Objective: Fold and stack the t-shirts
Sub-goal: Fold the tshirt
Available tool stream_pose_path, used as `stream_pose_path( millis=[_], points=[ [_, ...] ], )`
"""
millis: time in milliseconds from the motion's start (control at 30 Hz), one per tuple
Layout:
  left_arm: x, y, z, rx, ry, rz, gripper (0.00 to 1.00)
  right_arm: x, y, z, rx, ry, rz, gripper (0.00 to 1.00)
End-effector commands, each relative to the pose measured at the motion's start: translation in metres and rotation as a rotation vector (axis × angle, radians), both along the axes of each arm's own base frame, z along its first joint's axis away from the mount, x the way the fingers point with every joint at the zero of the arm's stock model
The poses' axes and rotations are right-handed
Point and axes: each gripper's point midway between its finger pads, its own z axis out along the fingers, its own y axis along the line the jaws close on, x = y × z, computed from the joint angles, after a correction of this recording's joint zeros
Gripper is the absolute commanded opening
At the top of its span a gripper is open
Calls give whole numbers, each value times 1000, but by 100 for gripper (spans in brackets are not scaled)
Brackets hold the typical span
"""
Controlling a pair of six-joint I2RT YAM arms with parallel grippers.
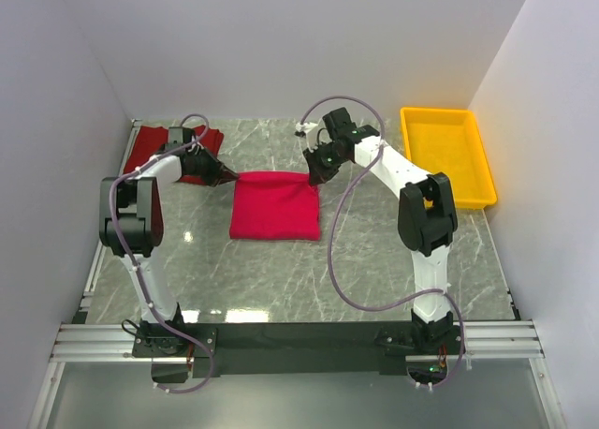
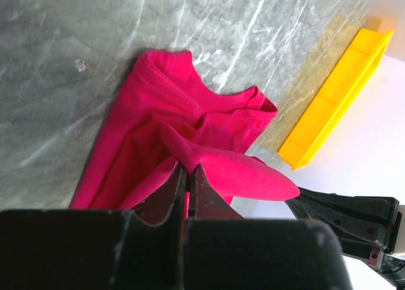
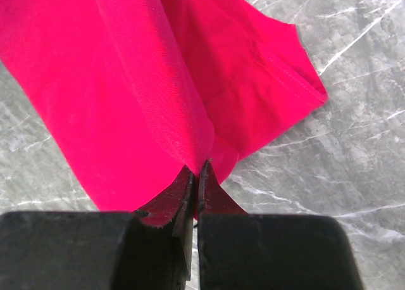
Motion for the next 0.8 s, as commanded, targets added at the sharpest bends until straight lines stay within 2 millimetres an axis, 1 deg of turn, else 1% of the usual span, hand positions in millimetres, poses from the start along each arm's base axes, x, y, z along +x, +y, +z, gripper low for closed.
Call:
stream_pose_path(
  millis=[0,67,100,233,300,500,767],
  points=[
    [18,3,7,25,-56,-1,1,23,-4,13,10,-59,-42,0],
    [21,4,7,25,-56,0,1,25,-6,12,7,-60,-48,0],
    [18,-7,5,25,-53,-23,1,27,-6,12,9,-63,-51,0],
    [23,-7,5,26,-59,-18,0,31,-5,10,10,-67,-58,0],
    [25,-6,3,29,-56,-16,1,34,-5,9,8,-68,-65,1],
    [33,-7,6,28,-65,-4,0,44,-3,6,9,-77,-77,4],
    [34,-4,4,44,-56,11,1,55,1,7,8,-97,-80,6]
  ],
)
